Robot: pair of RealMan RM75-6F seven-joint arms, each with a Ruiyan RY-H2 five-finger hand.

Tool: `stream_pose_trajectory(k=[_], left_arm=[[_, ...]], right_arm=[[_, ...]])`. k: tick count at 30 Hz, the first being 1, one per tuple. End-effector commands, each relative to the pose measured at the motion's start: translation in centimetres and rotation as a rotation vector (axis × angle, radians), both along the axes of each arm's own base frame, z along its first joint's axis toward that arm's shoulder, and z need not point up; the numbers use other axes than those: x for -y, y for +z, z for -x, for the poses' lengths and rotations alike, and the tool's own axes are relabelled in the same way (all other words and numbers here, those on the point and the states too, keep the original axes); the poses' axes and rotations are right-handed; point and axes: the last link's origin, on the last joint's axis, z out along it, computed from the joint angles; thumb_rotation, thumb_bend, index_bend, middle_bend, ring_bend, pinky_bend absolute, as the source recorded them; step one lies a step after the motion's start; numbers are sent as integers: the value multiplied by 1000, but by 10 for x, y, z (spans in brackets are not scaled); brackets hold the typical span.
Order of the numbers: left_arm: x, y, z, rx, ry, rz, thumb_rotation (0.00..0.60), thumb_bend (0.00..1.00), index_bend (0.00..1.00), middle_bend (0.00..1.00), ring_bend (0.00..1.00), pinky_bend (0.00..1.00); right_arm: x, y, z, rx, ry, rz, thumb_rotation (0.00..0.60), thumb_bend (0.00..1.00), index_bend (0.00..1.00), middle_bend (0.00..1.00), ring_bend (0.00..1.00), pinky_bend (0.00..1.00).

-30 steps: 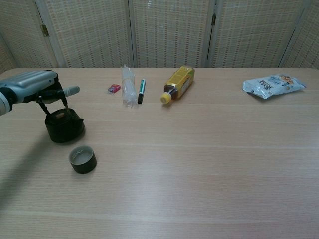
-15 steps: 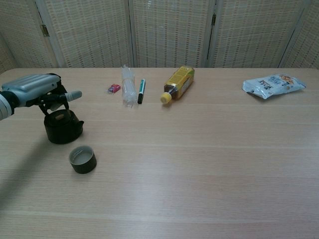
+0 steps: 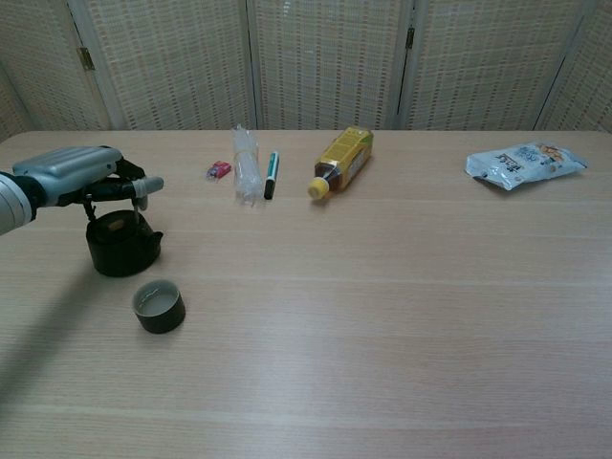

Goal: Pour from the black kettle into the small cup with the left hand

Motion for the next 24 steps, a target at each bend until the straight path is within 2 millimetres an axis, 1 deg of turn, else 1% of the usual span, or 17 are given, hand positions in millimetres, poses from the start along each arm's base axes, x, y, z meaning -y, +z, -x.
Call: stream_pose_trajectory(k=[1,4,8,11,12,13,14,16,17,18,19,20,21,24], left_arm=[[-3,2,-4,47,26,-14,0,231,335,305,159,0],[-7,8,-8,87,32,-50,0,232,308,278,146,0],[-9,20,-11,135,40,-100,0,232,303,277,152,0],[-7,33,-12,185,48,-137,0,232,305,278,172,0],[-5,39,-13,215,49,-154,4,231,311,284,186,0],[-3,43,-13,249,53,-166,26,232,320,299,207,0],[0,48,-12,280,61,-177,68,233,331,319,230,0],[7,61,-8,300,68,-211,222,235,345,341,253,0],[12,67,-4,288,65,-235,362,237,353,352,267,0],[17,72,-2,286,68,-250,485,247,358,359,276,0],[23,76,1,289,71,-265,546,266,361,365,282,0],[31,80,5,284,72,-285,588,296,364,372,285,0],[38,83,8,274,72,-298,600,330,370,382,292,0],[62,92,21,249,85,-337,600,372,388,401,306,0]], right_arm=[[0,0,0,0,0,2,600,288,2,97,188,14],[0,1,1,0,-1,3,600,288,2,96,188,14],[0,2,2,-3,-2,4,600,289,2,97,189,14],[1,3,1,-10,-1,2,600,288,2,97,189,14],[2,3,1,-14,0,-6,600,287,2,97,189,14],[3,3,1,-14,2,-17,600,288,2,97,189,14],[4,2,1,-6,8,-36,600,288,2,97,189,14],[8,1,0,34,20,-92,600,289,2,97,189,14],[11,2,1,46,21,-117,600,289,2,98,189,15],[13,3,2,44,22,-130,600,289,2,102,189,15],[15,3,2,39,24,-142,600,289,2,106,190,15],[18,2,2,34,28,-158,600,289,2,113,190,15],[19,1,2,36,33,-173,600,288,2,117,190,15],[26,-6,-1,78,64,-223,600,288,13,127,191,15]])
